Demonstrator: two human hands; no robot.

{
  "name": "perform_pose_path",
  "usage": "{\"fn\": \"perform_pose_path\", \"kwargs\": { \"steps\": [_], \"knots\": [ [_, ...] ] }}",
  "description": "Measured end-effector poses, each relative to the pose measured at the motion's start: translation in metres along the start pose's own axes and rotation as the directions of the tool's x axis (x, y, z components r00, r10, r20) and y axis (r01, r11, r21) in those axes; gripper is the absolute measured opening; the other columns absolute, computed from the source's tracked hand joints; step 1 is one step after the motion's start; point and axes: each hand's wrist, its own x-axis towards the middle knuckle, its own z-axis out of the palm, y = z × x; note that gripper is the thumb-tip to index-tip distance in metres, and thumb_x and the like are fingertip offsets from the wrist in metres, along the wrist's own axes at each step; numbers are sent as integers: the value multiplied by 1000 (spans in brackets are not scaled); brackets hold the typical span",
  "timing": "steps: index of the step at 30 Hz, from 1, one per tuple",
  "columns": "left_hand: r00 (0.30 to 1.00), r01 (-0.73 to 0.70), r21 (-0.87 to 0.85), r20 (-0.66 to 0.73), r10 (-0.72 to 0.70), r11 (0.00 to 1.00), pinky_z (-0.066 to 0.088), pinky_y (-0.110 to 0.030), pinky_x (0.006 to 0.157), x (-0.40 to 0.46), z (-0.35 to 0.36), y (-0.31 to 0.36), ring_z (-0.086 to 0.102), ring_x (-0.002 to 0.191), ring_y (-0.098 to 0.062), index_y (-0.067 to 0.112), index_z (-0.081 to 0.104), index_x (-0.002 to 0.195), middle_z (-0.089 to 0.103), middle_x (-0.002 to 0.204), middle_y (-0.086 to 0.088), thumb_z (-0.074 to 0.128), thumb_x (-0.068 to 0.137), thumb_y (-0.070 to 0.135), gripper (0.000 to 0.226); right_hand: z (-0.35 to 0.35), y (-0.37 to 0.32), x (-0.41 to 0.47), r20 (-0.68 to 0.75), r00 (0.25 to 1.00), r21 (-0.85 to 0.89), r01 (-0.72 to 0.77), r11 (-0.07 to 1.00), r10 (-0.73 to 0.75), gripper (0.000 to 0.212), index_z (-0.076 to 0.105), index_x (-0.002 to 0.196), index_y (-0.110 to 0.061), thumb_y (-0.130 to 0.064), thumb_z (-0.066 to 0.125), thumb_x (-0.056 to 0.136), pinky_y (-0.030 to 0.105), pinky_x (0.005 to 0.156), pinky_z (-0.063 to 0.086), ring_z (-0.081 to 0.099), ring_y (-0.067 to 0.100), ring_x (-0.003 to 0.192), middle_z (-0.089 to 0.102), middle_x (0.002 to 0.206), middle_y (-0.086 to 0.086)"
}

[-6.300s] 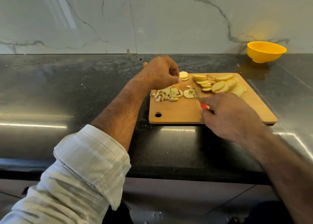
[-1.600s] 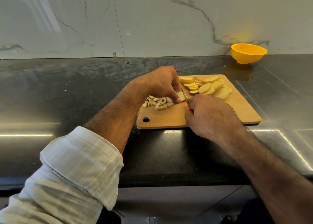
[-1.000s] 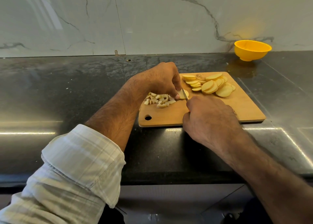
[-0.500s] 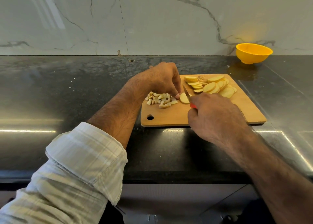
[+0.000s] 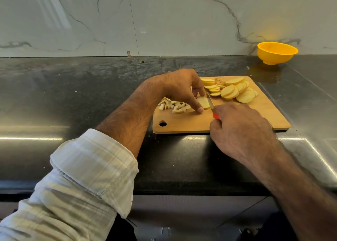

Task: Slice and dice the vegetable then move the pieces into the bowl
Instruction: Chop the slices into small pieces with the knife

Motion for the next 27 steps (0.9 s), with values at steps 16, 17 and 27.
{"fn": "perform_pose_path", "kwargs": {
  "steps": [16, 17, 27],
  "knots": [
    [982, 102, -4, -162, -101, 995, 41, -62, 114, 4, -2, -8, 62, 98, -2, 28, 80, 96, 74, 96, 14, 92, 78, 40, 24, -3, 0, 10, 37, 998, -58, 48, 997, -46, 44, 51, 146, -28, -43, 50, 105, 39, 91, 51, 52, 16, 110, 58, 131, -2],
    [982, 104, -10, -160, -104, 995, 40, -63, 115, 5, -2, -8, 62, 99, -2, 27, 81, 95, 75, 96, 14, 91, 79, 39, 23, 0, -1, 10, 16, 999, -56, 53, 997, -52, 40, 54, 141, -27, -42, 50, 104, 39, 89, 53, 53, 16, 106, 60, 124, -2],
    [984, 116, -89, -128, -127, 989, 44, -19, 70, 8, 0, -9, 66, 98, -3, 19, 82, 99, 76, 104, 7, 90, 82, 28, 21, 22, -7, 22, -129, 986, -94, 96, 991, -107, 13, 46, 90, -22, -32, 54, 94, 38, 70, 45, 47, 18, 78, 46, 81, -2]
  ]
}}
